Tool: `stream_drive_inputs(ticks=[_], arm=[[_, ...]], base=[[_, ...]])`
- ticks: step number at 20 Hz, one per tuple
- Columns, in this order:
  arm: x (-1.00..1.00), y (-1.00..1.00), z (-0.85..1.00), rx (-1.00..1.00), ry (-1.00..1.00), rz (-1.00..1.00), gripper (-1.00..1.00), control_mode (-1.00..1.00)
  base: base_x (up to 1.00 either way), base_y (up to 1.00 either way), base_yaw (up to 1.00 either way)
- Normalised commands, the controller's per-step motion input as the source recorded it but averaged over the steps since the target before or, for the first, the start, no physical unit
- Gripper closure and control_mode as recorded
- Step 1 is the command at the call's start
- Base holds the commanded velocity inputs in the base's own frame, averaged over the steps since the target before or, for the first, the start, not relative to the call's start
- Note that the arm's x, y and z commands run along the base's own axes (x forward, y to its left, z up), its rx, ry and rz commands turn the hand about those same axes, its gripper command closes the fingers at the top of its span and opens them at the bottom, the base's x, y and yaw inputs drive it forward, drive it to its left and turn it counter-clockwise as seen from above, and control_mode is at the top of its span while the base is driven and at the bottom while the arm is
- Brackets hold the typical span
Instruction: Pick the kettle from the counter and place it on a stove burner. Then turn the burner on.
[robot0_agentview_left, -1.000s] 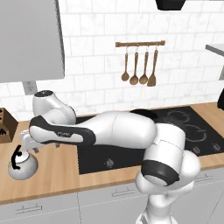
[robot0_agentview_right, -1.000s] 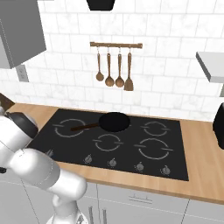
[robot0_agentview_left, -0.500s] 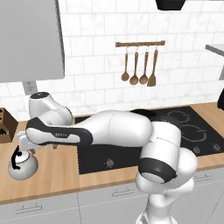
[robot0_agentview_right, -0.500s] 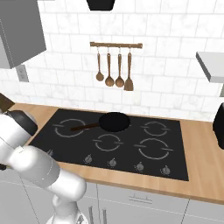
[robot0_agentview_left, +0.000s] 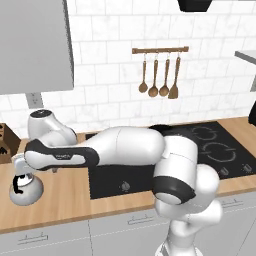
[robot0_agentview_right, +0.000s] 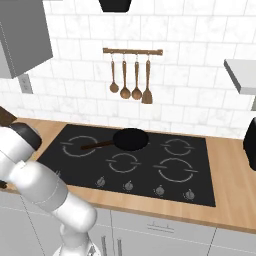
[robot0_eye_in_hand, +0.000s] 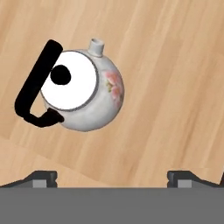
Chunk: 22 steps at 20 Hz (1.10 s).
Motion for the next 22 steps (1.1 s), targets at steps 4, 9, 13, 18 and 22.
stream_drive_inputs(ticks=[4, 9, 13, 18, 22], arm=[[0.0, 0.53, 0.0, 0.0, 0.05, 0.05, -1.0, -1.0], [0.1, 0.45, 0.0, 0.0, 0.0, 0.02, -1.0, -1.0], [0.27, 0.19, 0.0, 0.0, 0.0, 0.0, -1.0, -1.0], [0.14, 0.01, -0.1, 0.0, 0.0, 0.0, -1.0, -1.0], [0.13, 0.01, -0.24, 0.0, 0.0, 0.0, -1.0, -1.0]], base=[[0.0, 0.0, 0.0], [0.0, 0.0, 0.0], [0.0, 0.0, 0.0], [0.0, 0.0, 0.0], [0.0, 0.0, 0.0]])
